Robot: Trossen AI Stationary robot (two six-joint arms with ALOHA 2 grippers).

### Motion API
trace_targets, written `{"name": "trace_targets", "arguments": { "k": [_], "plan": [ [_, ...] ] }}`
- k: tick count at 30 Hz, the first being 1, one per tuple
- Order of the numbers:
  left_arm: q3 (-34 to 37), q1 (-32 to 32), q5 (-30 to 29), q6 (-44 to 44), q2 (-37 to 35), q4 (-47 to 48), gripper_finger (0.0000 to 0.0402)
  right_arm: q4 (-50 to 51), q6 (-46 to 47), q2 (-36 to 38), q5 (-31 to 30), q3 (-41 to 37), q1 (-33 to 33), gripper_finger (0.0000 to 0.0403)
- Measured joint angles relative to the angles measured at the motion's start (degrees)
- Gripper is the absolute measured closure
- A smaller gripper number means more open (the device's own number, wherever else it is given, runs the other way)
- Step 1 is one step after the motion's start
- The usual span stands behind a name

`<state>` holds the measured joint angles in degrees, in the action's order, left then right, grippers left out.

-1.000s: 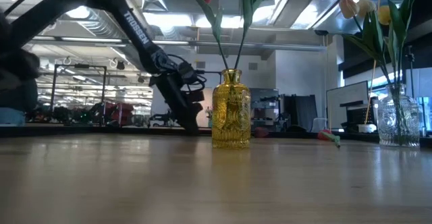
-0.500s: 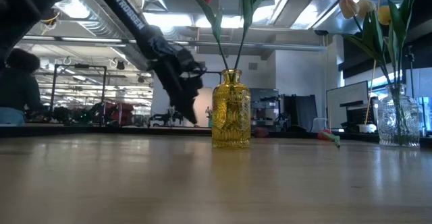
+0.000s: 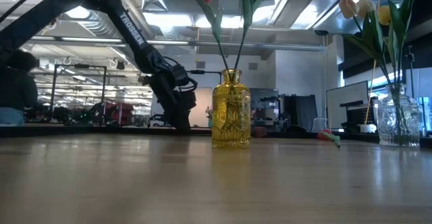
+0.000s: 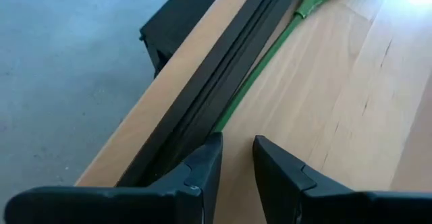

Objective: Sort flowers into vase by color
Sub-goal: Put the dark red tulip into the yellow transparent vase

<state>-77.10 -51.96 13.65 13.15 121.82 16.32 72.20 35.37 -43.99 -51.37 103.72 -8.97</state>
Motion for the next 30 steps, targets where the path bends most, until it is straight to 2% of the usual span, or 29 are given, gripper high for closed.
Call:
{"name": "trace_targets", "arguments": {
  "k": [5,11,14,18,22,24,30],
  "plan": [
    [-0.2,1.5,0.8,0.4,-0.7,7.1,0.0315,0.0,0.0,0.0,3.3,0.0,0.0,0.0132],
    [0.8,8.7,0.8,-2.6,-7.7,16.4,0.0315,3.7,0.0,0.0,7.1,0.0,0.0,0.0132],
    [2.0,8.7,-1.6,-4.8,-12.6,13.4,0.0321,9.1,0.0,0.0,6.3,-0.4,0.0,0.0132],
    [4.6,6.2,-11.5,-10.3,-12.8,12.7,0.0329,13.0,-0.2,-0.1,3.7,-3.1,0.0,0.0132],
    [8.3,2.9,-19.5,-20.1,-13.0,7.8,0.0331,13.2,-1.2,-0.1,3.5,-7.1,0.0,0.0132],
    [10.4,1.3,-21.0,-24.8,-12.7,7.5,0.0331,12.5,-1.2,-0.1,4.7,-9.0,0.0,0.0132],
    [13.6,0.8,-20.9,-34.6,-11.9,-2.5,0.0331,9.2,-0.8,-0.4,9.1,-11.2,0.0,0.0132]
  ]
}}
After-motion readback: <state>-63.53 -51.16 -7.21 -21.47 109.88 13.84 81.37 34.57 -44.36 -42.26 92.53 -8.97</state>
